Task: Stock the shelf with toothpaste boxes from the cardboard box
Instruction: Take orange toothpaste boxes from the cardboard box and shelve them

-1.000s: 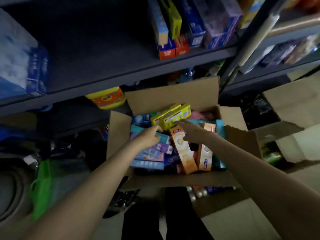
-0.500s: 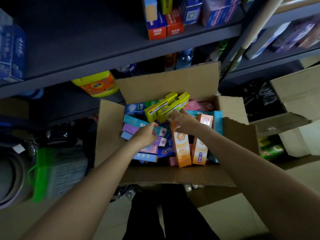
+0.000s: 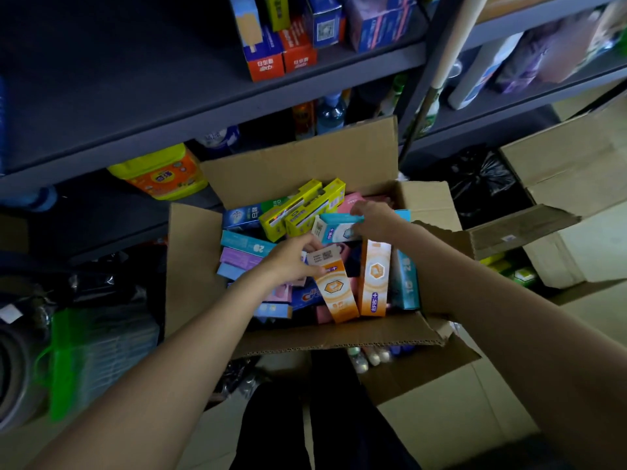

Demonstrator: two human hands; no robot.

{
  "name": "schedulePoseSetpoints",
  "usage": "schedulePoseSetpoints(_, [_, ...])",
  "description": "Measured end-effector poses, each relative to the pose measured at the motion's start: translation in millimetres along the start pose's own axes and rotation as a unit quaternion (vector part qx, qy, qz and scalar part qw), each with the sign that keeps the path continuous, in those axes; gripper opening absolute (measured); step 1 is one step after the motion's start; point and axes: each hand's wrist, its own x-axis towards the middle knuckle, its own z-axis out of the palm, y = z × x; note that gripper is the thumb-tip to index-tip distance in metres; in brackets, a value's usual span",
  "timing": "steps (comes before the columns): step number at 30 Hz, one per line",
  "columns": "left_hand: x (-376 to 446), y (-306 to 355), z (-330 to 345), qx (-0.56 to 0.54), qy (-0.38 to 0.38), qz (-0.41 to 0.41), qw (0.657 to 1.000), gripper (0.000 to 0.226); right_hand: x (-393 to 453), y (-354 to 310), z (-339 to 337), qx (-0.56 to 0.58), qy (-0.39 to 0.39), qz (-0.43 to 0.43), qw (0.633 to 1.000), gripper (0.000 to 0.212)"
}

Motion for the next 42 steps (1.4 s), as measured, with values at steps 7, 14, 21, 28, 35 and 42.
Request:
schedulePoseSetpoints(7, [-7,-15,-3,-0.006,0.021,0.005,1.000,0.033,7,25,27,-0.128,-0.009,0.092,0.987,0.053])
schedulePoseSetpoints(14, [-18,-27,-15,0.019,0.007,0.030,0.999,0.035,6,4,38,-0.166,0.026,0.021,0.986,0.062])
schedulePoseSetpoints(21, [-40,-20,-73,0.050,0.003,0.071,0.996,0.037,2,-37,53,-0.156,-0.009,0.036,0.987,0.059])
schedulePoseSetpoints(28, [-83,-23,-134,-0.019,0.020,0.029,0.999,0.038,-14,-85,69,-0.153,-0.053,0.000,0.987,0.068])
schedulePoseSetpoints(35, [-146,-21,-181,0.009,0.032,0.045,0.998,0.038,-63,-149,21,-0.048,-0.014,-0.030,0.998,0.059])
schedulePoseSetpoints(42, [-257,17,-280,0.103,0.139,0.118,0.978,0.029,-155,-272,-157,0.014,0.128,-0.170,0.977,0.023])
